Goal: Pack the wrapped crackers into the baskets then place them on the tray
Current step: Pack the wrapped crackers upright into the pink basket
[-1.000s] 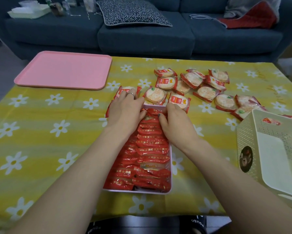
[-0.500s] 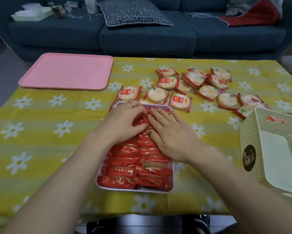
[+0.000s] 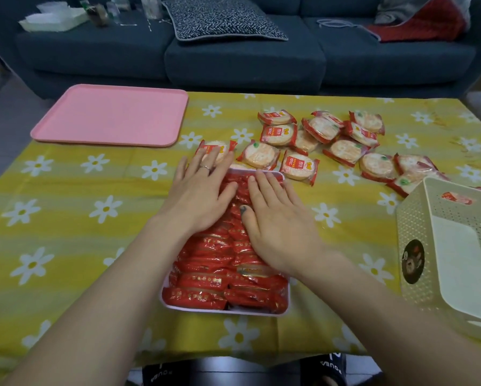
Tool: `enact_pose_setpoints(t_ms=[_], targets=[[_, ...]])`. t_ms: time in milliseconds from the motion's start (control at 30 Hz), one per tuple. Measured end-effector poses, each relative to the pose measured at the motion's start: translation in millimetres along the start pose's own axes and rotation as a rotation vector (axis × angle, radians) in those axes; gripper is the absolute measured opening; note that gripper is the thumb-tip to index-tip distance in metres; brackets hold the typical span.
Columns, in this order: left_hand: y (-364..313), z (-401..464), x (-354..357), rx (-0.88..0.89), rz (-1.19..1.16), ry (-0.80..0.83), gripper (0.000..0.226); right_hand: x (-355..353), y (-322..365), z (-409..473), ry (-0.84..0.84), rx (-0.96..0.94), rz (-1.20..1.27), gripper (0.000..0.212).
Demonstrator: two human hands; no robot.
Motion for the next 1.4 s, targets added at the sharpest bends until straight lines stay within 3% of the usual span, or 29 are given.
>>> enact_pose_setpoints(t_ms=[100, 367, 567, 700, 833, 967, 1067, 1300, 1400], targets=[[17.0, -0.5, 7.1, -0.129, -0.036, 0.054, 0.061, 9.9, 18.1, 3.1, 0.043, 0.054, 0.129, 0.066], [12.2, -4.8, 1.3, -0.117, -0.101, -0.002, 0.05, 29.7, 18.5, 11.6, 0.141, 0.111, -0.064, 0.077], [14.4, -2.2, 4.3, -0.117, -0.148, -0.009, 0.048, 12.8, 28.9, 10.0, -0.119, 0.084, 0.089, 0.074], [14.8, -2.8, 4.7, -0.13, -0.159, -0.015, 0.049, 30.3, 31.4, 11.1, -0.025, 0.089, 0.128, 0.073], [16.8, -5.2, 3.0, -0.136, -0.231, -0.013, 0.05, 32.5, 22.4, 12.0, -0.043, 0.12, 0.104, 0.071], [21.3, -3.5, 8.5, -0.168, -0.361, 0.006, 0.054, 13.8, 33.6, 8.0, -0.19, 0.048, 0.097, 0.071], [31.7, -3.2, 9.0, -0.228, -0.499, -0.033, 0.054, 20.6, 31.8, 4.1, -0.126, 0.019, 0.082, 0.072], [37.2, -4.7, 13.6, -0.346, -0.505, -0.058, 0.051, 16.3, 55.8, -14.7, -0.115, 0.113, 0.269, 0.077], [35.7, -8.4, 11.5, -0.37, -0.519, -0.071, 0.05, 28.1, 60.8, -20.3, -0.09, 0.074, 0.186, 0.076]])
Point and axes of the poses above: each hand's wrist, its own z-axis towards the middle knuckle, its own x-axis out of the palm, y = z × x, the point moved 7 cm from there along z, towards the middle knuckle, and after that the axes turned 1 degree about -y, right-handed, at the moved point
